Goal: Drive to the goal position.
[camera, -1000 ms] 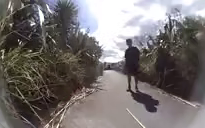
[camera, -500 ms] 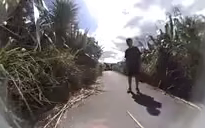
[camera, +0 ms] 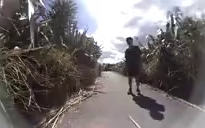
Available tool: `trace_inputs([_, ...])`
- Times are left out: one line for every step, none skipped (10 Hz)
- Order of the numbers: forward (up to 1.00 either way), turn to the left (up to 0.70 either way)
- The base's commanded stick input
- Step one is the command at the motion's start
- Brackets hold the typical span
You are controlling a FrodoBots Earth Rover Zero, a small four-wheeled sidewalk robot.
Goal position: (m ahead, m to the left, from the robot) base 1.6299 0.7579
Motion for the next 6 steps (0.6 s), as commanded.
trace_inputs([0.29, -0.04])
trace_inputs([0.30, -0.01])
trace_inputs([0.30, 0.00])
trace_inputs([0.30, 0.00])
trace_inputs([0.30, 0.00])
trace_inputs([0.30, 0.00])
